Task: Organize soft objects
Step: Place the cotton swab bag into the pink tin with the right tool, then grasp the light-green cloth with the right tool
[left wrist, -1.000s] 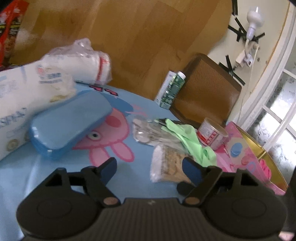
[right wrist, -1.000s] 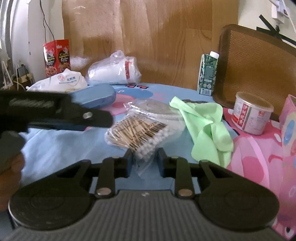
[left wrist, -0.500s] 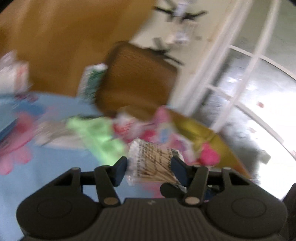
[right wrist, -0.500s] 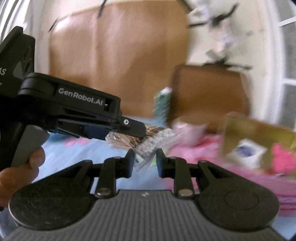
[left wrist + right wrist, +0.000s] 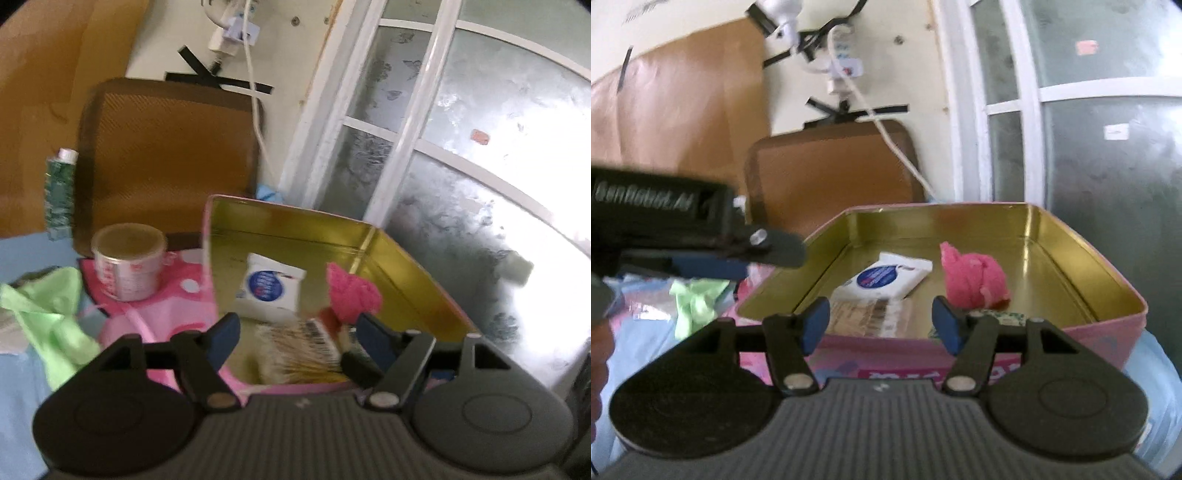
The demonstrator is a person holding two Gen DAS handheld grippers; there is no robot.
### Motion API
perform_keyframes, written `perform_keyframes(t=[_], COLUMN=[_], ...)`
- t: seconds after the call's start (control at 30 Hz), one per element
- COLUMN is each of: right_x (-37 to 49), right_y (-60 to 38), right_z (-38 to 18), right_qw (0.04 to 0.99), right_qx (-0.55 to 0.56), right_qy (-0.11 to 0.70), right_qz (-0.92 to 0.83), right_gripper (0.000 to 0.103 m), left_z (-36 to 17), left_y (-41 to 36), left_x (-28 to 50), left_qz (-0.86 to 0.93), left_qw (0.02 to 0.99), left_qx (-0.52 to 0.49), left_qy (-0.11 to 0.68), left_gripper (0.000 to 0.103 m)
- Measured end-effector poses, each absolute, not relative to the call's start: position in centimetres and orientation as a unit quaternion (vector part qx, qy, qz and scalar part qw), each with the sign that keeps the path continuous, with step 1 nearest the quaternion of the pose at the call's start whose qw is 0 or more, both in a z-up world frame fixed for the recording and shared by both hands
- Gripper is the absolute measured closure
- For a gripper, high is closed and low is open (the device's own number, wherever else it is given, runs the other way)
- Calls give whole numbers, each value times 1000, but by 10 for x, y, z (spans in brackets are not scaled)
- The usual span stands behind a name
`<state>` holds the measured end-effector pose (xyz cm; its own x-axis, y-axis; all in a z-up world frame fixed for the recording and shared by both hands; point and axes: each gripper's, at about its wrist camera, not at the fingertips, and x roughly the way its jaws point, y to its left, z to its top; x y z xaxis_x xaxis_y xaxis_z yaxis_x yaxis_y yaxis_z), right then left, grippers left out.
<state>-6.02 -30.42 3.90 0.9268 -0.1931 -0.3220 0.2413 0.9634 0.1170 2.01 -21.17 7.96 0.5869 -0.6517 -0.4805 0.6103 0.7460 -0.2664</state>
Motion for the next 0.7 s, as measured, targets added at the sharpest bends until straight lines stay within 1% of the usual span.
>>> perform_keyframes(t=[0.2, 0.33, 0.53, 0.7], right_x=[-74, -87, -92, -88], right_y=[-296, -288, -268, -237], right_z=[43, 50, 54, 53], right_qw=[983, 987, 989, 992], right_qx=[87, 82, 77, 53], right_qy=[127, 110, 113, 117], right_qz=[-96, -82, -49, 0], right_gripper=[39, 39, 39, 40], left_z=[86, 83, 74, 58], left_y=[-176, -163, -129, -81], left_x=[23, 19, 2, 1], left_qz=[-323, -269, -223, -174], left_qw=[902, 918, 932, 943], left_qx=[-66, -40, -31, -46], left_qy=[280, 289, 283, 280], left_gripper=[31, 31, 31, 31])
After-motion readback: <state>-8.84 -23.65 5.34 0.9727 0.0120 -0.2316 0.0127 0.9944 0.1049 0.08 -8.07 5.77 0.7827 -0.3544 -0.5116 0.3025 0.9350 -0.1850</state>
